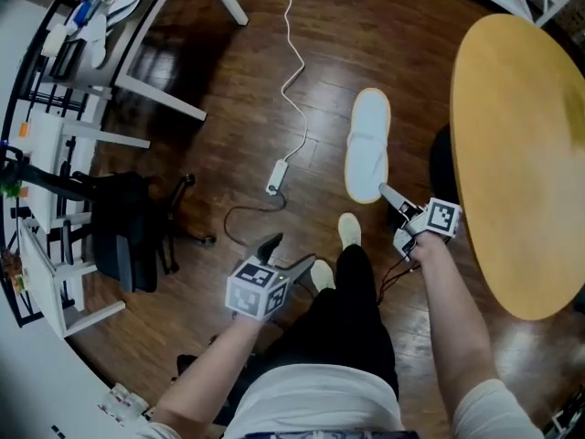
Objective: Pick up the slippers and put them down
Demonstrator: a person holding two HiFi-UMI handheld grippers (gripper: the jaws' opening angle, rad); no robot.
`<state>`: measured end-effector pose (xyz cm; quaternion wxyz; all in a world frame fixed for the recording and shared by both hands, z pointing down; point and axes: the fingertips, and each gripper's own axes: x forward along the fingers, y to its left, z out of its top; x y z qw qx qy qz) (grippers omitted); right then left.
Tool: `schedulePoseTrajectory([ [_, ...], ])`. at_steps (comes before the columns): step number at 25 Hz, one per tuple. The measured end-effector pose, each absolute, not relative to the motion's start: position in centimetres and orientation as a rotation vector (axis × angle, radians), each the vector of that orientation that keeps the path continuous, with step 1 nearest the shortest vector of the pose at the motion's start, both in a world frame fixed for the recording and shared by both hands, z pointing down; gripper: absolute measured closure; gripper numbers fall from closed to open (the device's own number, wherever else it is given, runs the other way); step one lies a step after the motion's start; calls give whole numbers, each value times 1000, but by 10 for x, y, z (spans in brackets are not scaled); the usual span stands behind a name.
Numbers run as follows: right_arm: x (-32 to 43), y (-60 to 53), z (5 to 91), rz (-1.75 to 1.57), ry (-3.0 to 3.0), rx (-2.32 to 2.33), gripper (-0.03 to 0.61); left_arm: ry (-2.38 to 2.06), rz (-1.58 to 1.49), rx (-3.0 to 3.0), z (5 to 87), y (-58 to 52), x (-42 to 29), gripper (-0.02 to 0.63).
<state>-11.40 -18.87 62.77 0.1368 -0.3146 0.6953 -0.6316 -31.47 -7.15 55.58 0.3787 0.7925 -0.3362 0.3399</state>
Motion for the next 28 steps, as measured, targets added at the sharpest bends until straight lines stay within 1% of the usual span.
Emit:
schedulePoseTrajectory([
  [5, -160, -279, 766, -1900, 1983, -738, 543, -884, 839, 1974, 666, -144, -299, 249],
  [10, -168, -324, 923, -1949, 2080, -768, 543, -892, 807, 1972, 779, -193, -285, 249],
  [14, -184, -335, 1025, -1960, 2015, -726, 541, -907, 793, 1987, 875, -207, -295, 249],
  [18, -177, -334, 1173, -2024, 1958, -741, 541, -931, 814, 1917, 1004, -206, -300, 249],
  [21, -174, -337, 1264, -2069, 1914, -779, 540, -943, 840, 1896, 1079, -212, -303, 249],
  [24, -178, -338, 1320, -2057, 1894, -771, 538, -947, 860, 1897, 1124, -215, -303, 249],
  [28, -174, -325, 1382, -2151, 1830, -912, 533, -943, 857, 1919, 1147, -221, -296, 249],
])
